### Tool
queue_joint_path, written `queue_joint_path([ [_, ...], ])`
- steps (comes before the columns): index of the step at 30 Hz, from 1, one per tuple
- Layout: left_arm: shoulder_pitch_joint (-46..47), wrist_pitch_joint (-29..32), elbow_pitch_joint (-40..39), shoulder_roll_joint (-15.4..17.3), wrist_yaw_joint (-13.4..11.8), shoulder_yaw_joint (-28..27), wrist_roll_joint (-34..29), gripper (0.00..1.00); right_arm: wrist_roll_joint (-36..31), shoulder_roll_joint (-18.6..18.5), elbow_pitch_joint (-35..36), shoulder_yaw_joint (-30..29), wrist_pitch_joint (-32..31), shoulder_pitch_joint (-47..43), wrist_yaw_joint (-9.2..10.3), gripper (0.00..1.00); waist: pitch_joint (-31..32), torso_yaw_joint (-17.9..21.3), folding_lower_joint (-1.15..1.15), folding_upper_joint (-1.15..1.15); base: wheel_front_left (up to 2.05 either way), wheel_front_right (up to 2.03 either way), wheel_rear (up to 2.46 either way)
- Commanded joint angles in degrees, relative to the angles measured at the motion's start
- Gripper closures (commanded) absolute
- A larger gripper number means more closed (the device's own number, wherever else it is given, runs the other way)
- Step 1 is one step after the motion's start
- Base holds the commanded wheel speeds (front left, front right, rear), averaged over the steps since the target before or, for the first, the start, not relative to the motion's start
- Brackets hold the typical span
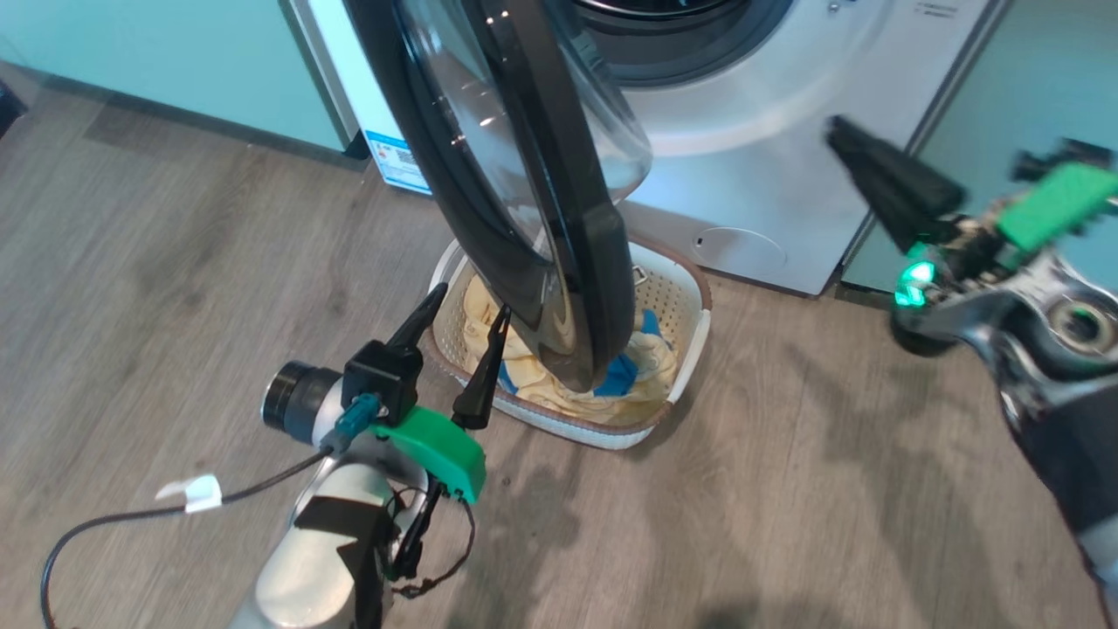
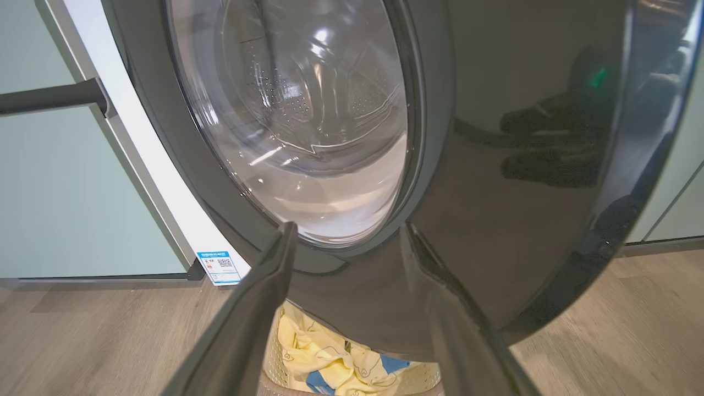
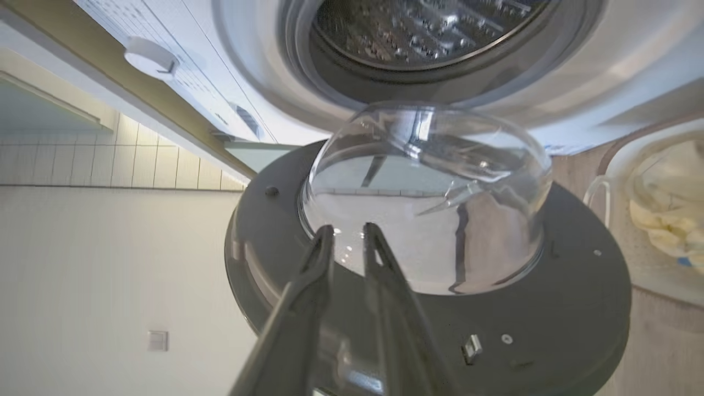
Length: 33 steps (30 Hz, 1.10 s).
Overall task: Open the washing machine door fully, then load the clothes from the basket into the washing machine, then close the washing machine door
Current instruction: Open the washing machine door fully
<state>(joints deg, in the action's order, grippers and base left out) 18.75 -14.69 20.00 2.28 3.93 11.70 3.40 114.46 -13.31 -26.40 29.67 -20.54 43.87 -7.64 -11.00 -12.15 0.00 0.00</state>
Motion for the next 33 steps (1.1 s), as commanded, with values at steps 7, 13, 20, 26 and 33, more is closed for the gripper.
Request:
queue_joint_path([
  [7, -0.3, -0.3, -1.1, 2.0, -0.1, -3.1, -0.4, 0.0, -9.9, -6.7, 11.0, -4.9, 13.6, -8.5, 0.15, 0.0, 1.1, 2.0, 0.0, 0.0, 0.0, 0.0, 0.0],
  [13, -1.0, -0.3, -0.6, 2.7, -0.2, -3.9, -0.3, 0.0, -24.0, -10.7, 11.1, -4.6, 27.6, -13.5, 0.15, 0.0, 2.7, 3.6, 0.0, 0.0, 0.0, 0.0, 0.0],
  [20, -2.3, -0.3, -0.3, 3.4, -0.4, -4.6, -0.3, 0.0, -42.2, -12.7, 6.2, -7.6, 35.3, -17.7, 0.15, 0.0, 4.6, 5.5, 0.0, 0.0, 0.0, 0.0, 0.0],
  [26, -3.3, -0.3, -0.1, 3.7, -0.5, -5.0, -0.2, 0.0, -66.0, -6.3, 7.9, -22.0, 35.5, -24.1, 0.15, 0.0, 6.2, 6.6, 0.0, 0.0, 0.0, 0.0, 0.0],
  [33, -4.5, -0.3, -0.3, 4.0, -0.5, -5.6, 0.2, 0.0, -86.7, 2.7, 18.0, -31.5, 35.5, -34.8, 0.15, 0.0, 7.1, 7.6, 0.0, 0.0, 0.0, 0.0, 0.0],
])
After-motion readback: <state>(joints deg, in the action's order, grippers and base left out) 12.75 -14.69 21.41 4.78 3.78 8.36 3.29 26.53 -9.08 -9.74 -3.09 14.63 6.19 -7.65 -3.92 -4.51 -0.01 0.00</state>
